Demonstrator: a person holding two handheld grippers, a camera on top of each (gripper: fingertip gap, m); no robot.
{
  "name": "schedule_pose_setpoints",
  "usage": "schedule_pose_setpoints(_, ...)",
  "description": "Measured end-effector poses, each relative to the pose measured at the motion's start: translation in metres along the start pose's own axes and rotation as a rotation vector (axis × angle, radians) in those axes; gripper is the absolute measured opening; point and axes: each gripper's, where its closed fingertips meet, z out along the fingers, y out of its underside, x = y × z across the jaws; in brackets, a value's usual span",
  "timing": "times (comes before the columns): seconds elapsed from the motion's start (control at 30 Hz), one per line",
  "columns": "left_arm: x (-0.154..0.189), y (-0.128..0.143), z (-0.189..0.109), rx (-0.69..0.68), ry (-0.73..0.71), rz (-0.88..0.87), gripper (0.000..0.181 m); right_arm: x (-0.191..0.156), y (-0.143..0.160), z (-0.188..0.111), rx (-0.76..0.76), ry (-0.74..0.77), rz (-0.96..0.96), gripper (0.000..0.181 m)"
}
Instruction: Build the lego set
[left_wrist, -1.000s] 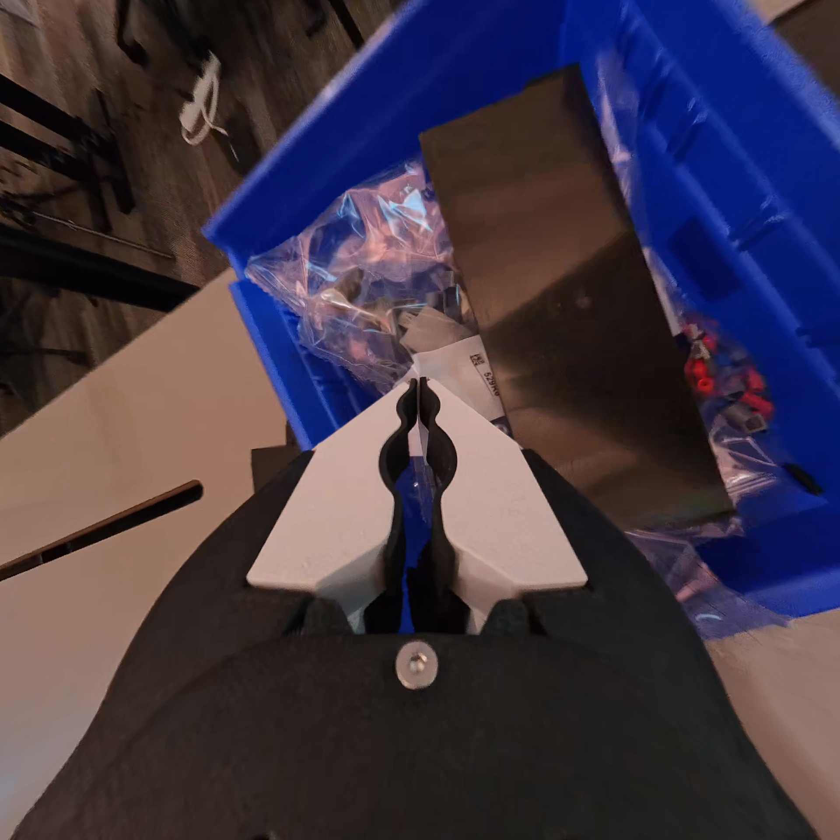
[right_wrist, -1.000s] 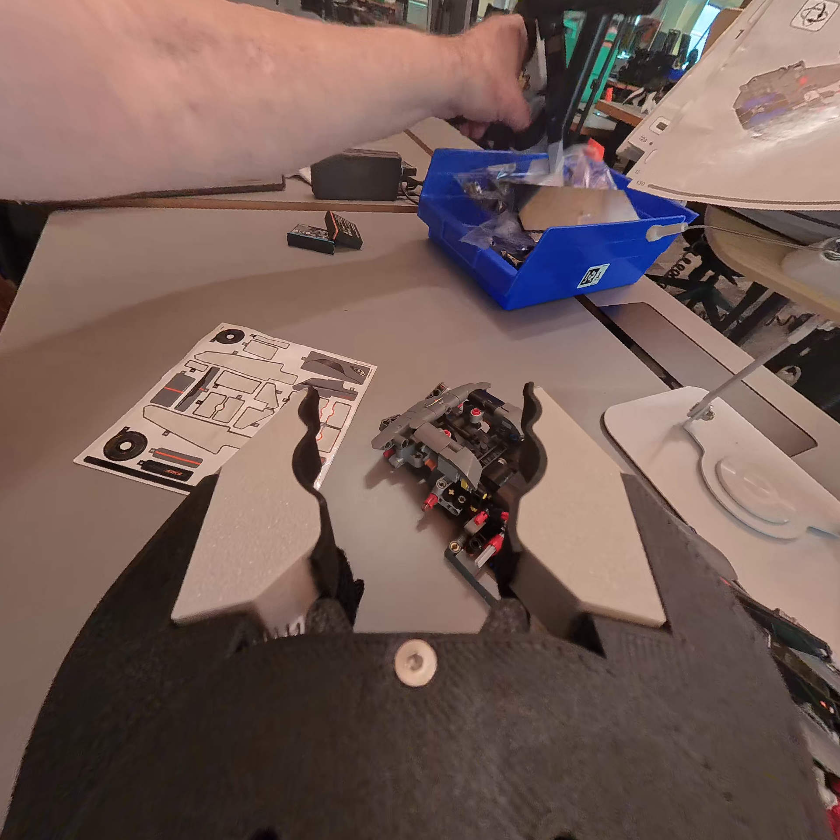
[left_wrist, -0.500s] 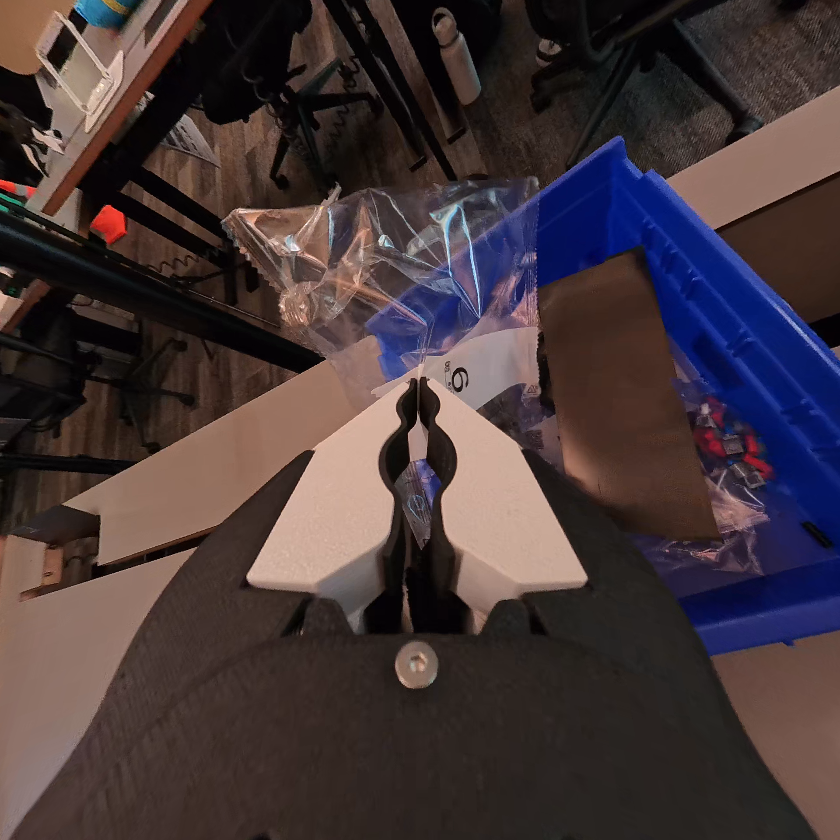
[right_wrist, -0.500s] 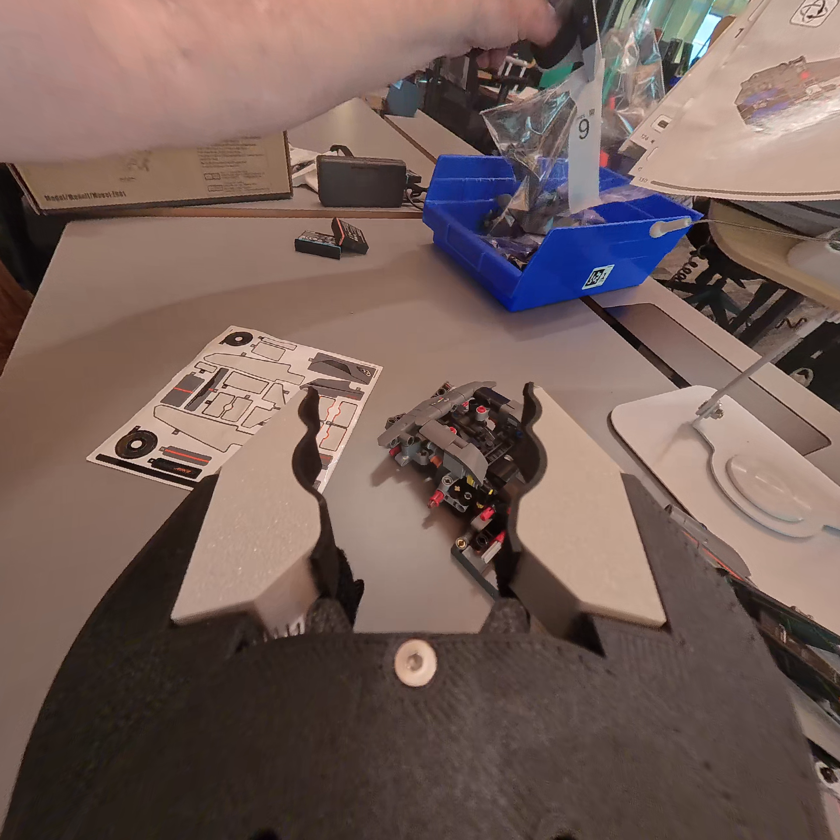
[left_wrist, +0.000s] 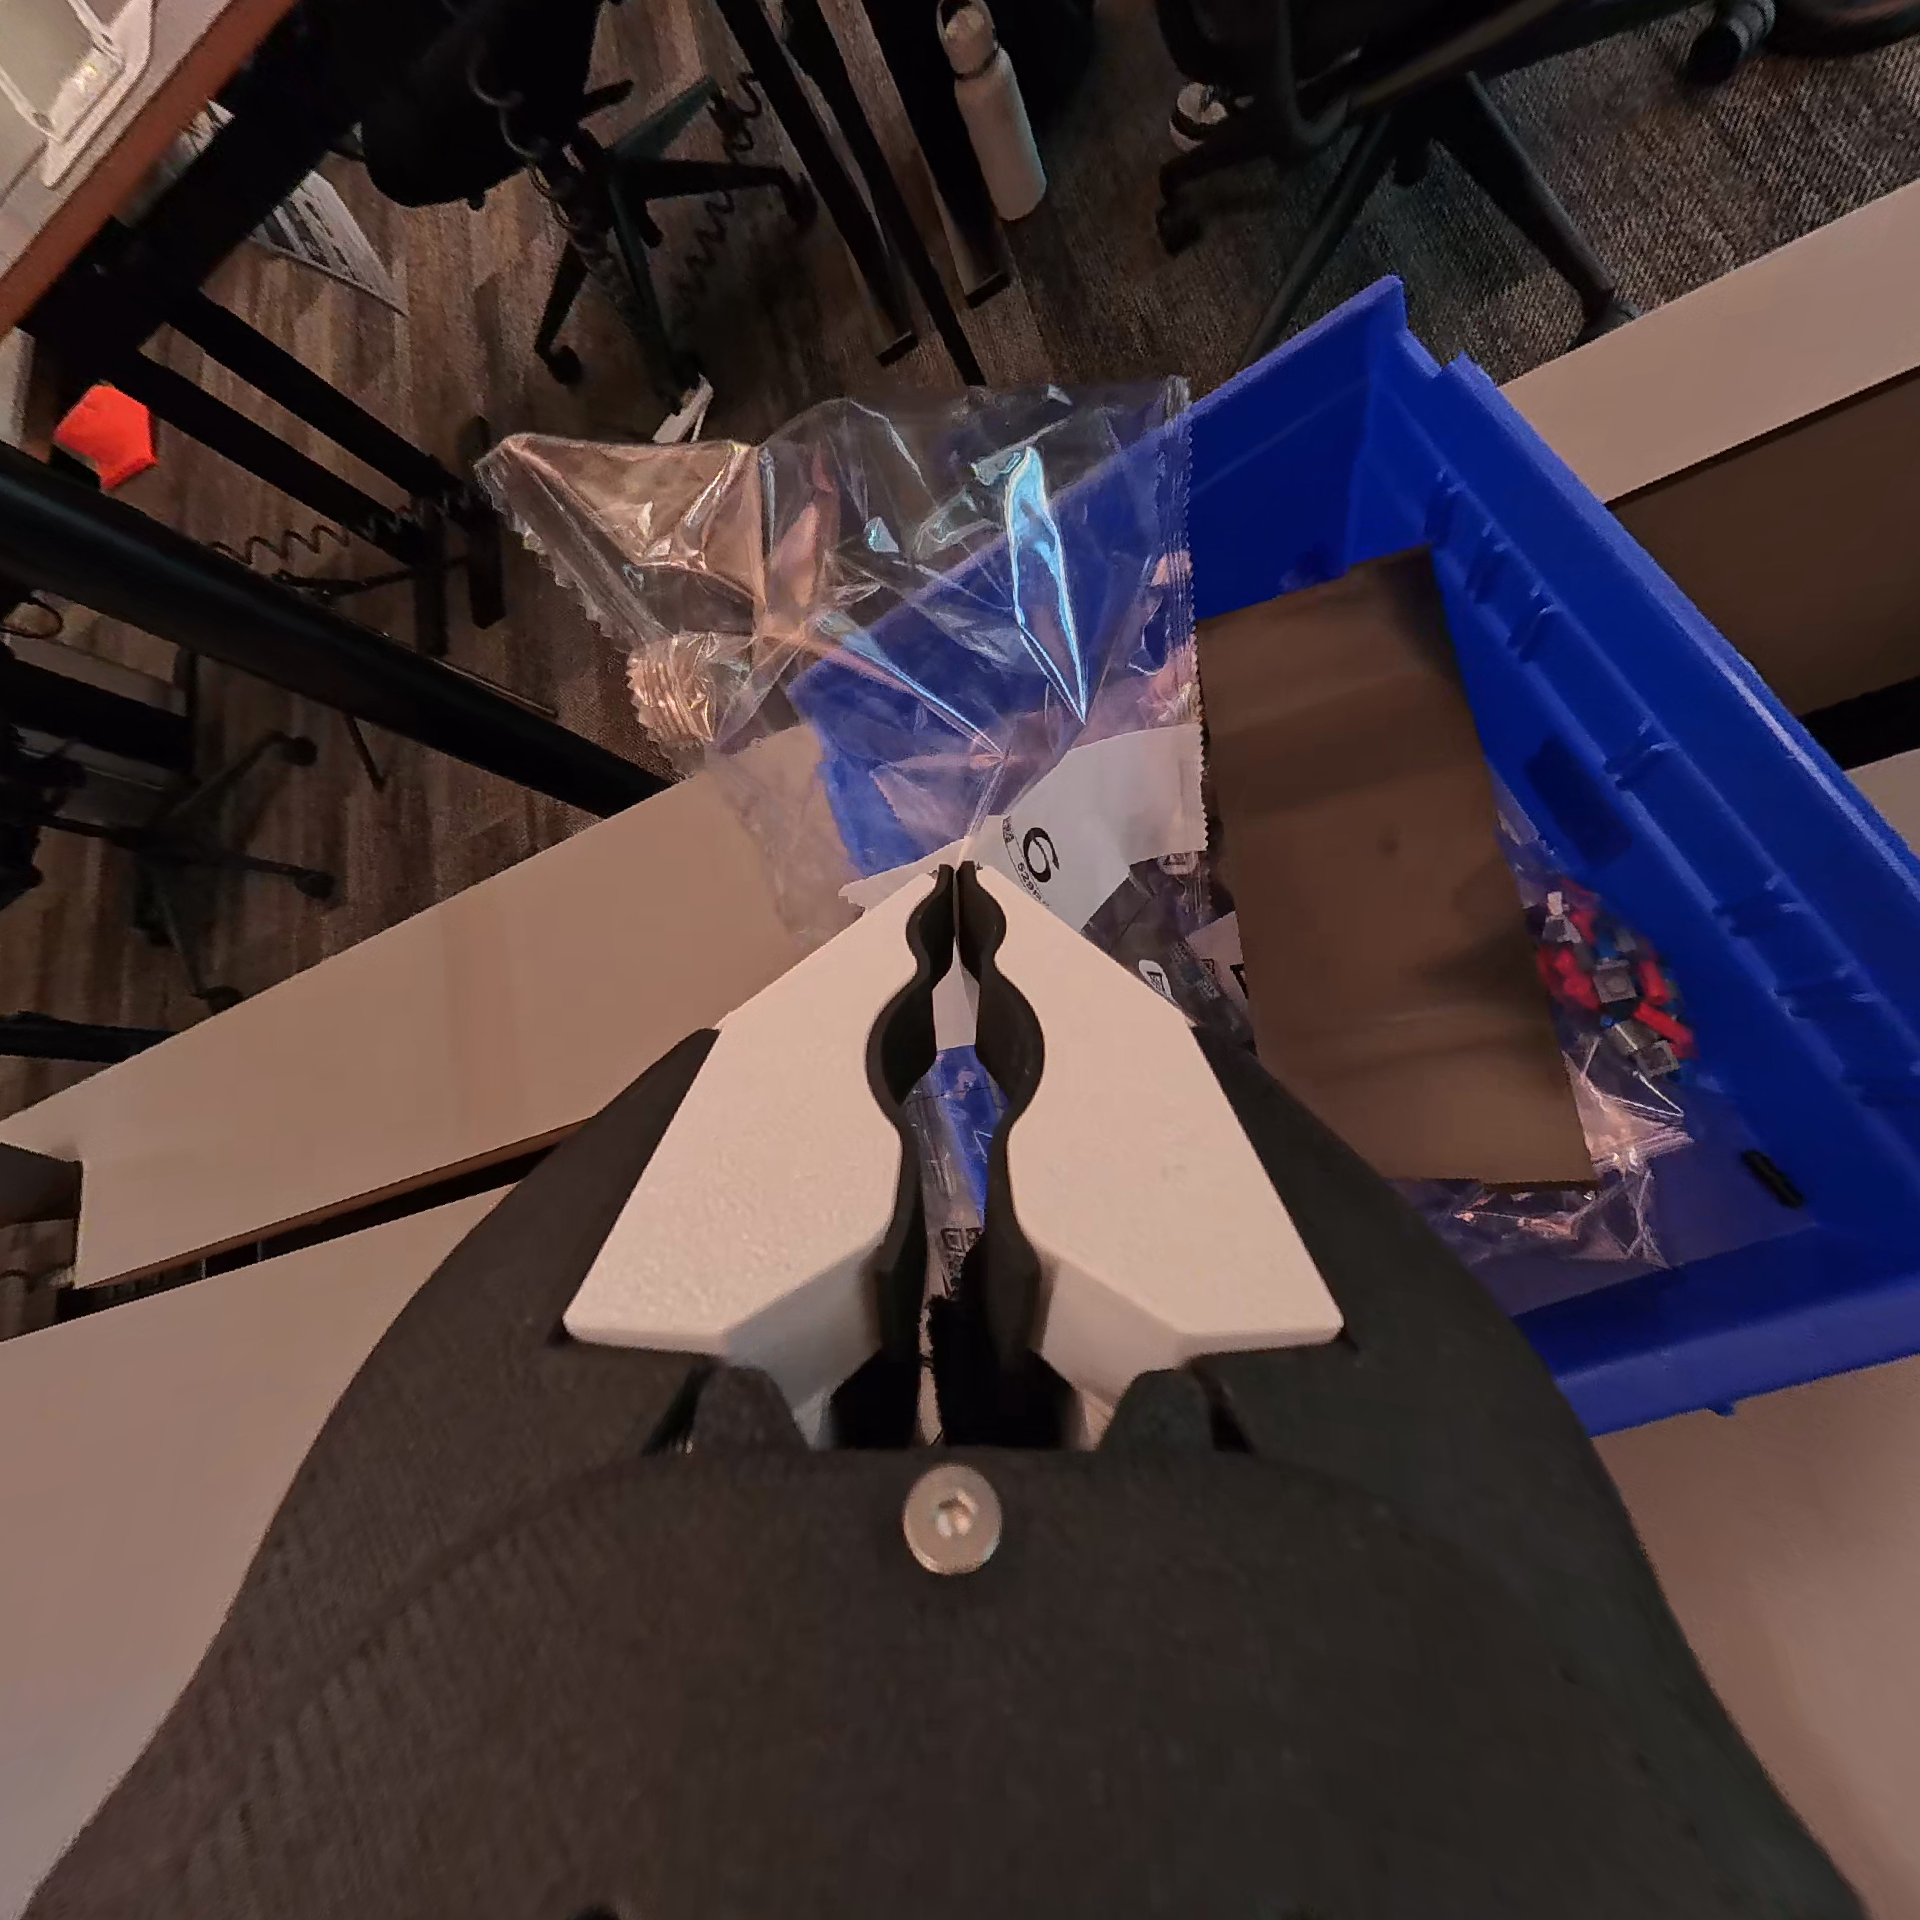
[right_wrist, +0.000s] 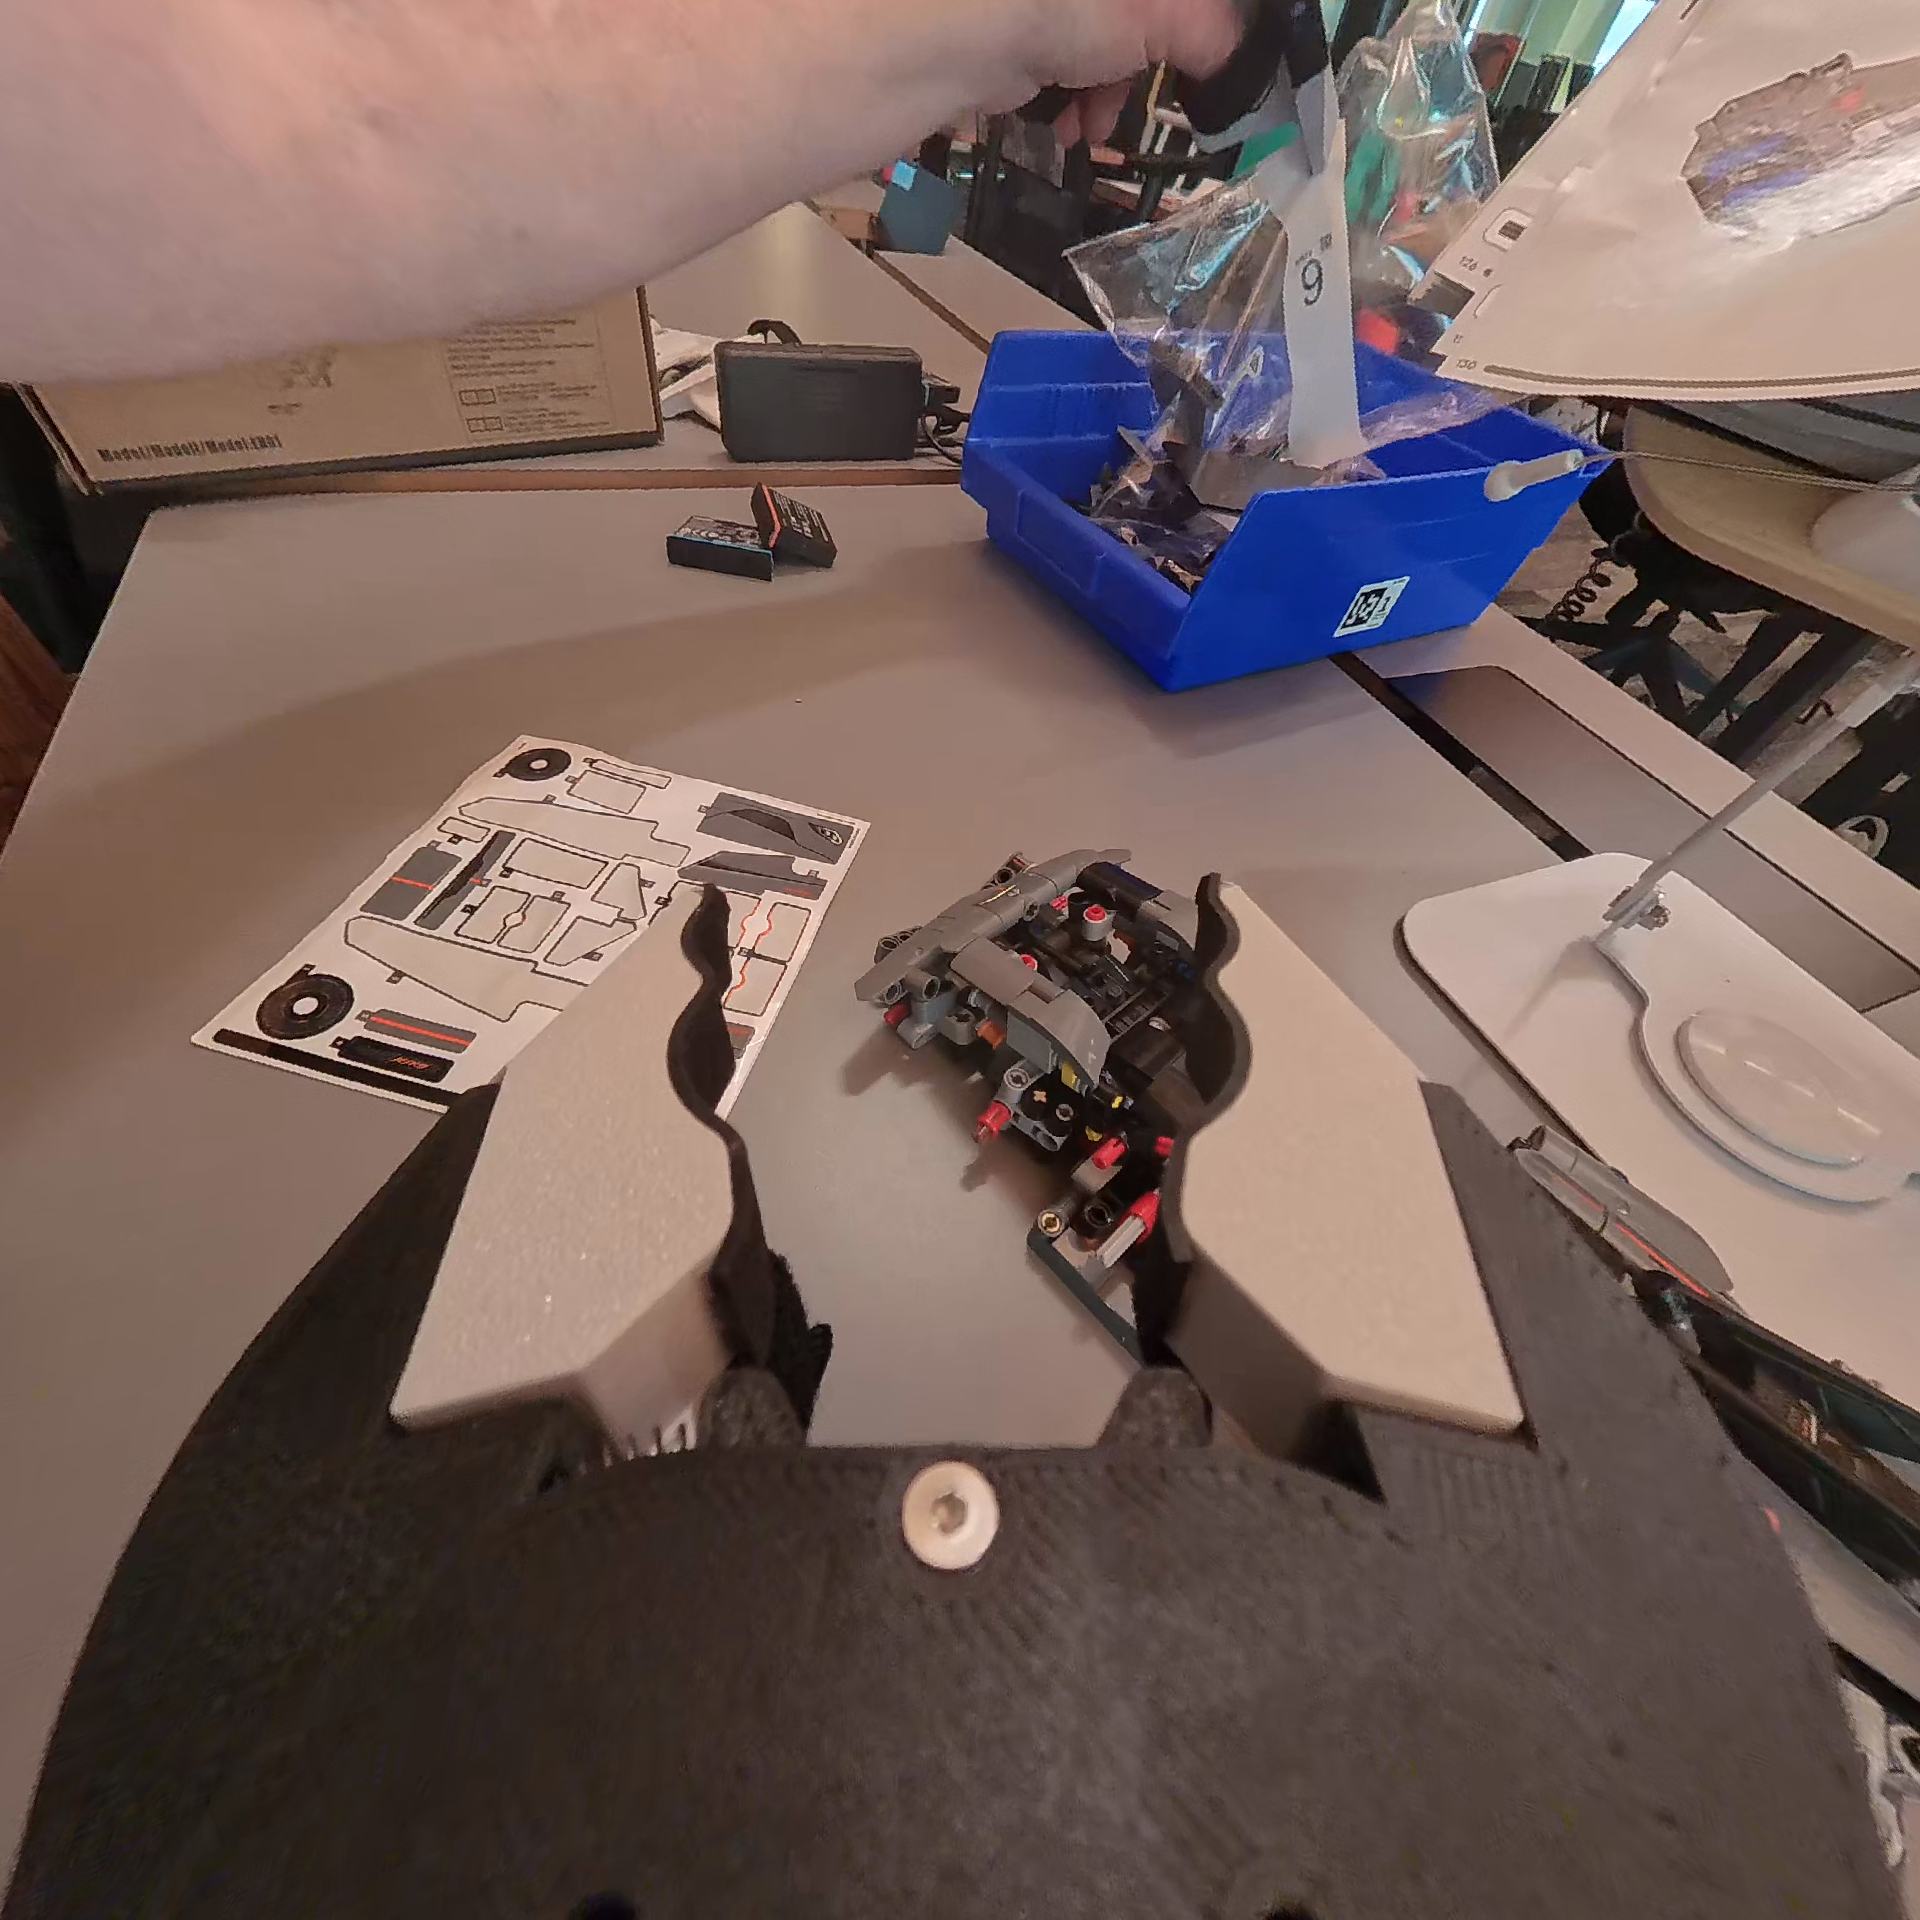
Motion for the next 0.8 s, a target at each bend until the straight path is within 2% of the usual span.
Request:
schedule_pose_setpoints(0.23,0.004,0.004,-0.001,0.002,0.055,-0.038,0.000,-0.002,0.003,0.002,-0.005,-0.009,0.006,0.088)
schedule_pose_setpoints(0.8,-0.017,0.011,-0.021,0.113,0.015,-0.118,0.000,-0.002,0.013,0.003,-0.019,-0.012,0.020,0.087)
